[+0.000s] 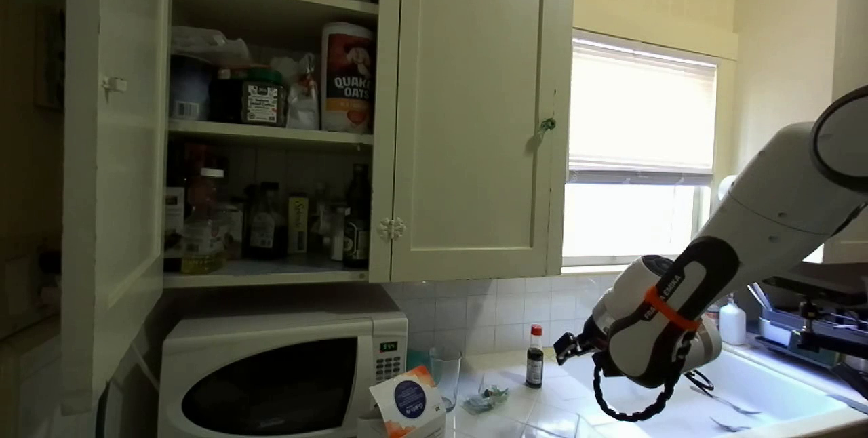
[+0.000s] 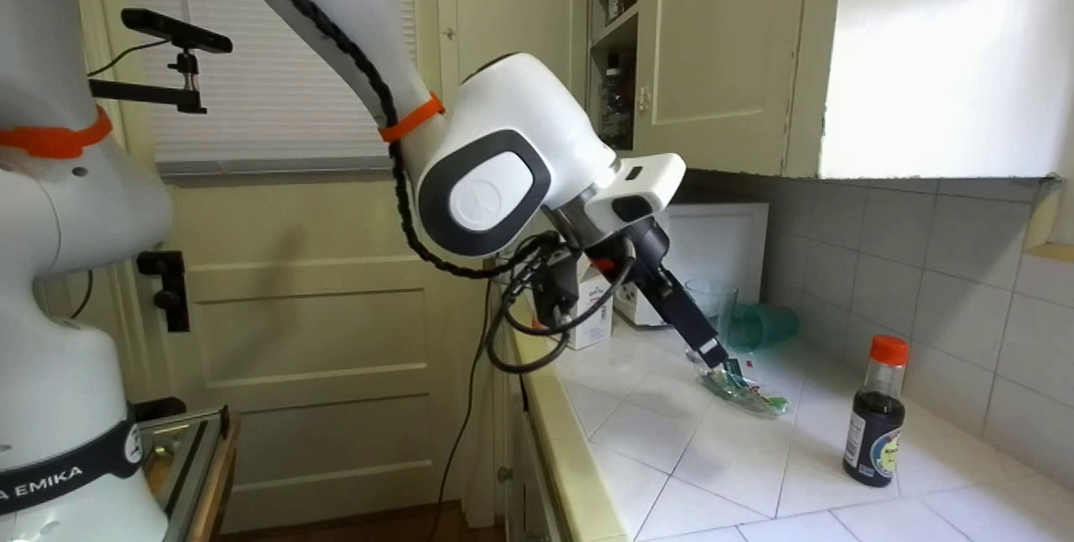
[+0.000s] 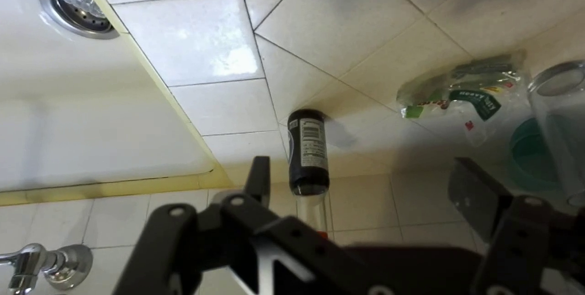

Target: Put the soy sauce bottle on the bottom shelf.

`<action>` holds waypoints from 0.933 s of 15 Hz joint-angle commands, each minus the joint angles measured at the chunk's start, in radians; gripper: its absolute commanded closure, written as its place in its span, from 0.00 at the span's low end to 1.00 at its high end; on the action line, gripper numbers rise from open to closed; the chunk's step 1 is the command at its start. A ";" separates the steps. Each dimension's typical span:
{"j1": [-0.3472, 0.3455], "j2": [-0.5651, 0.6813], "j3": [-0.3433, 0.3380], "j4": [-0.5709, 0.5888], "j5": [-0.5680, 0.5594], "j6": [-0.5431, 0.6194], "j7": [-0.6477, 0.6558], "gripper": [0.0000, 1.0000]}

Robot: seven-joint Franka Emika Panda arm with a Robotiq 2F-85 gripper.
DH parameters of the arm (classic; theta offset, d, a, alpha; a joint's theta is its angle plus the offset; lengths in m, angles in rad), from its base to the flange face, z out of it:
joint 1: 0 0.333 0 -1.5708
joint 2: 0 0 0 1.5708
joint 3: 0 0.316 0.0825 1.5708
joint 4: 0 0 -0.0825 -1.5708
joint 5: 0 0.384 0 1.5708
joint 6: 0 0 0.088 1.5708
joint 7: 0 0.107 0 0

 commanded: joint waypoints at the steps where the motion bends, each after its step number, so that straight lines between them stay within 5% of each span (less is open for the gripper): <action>1: 0.101 0.033 -0.211 0.092 0.055 -0.034 -0.169 0.00; 3: 0.207 0.081 -0.378 0.149 0.024 -0.041 -0.165 0.00; 4: 0.117 0.044 -0.261 0.096 0.017 -0.006 -0.136 0.00; 7: 0.176 0.066 -0.364 0.134 0.017 -0.016 -0.160 0.00; 14: 0.202 0.184 -0.358 0.231 0.026 0.074 -0.153 0.00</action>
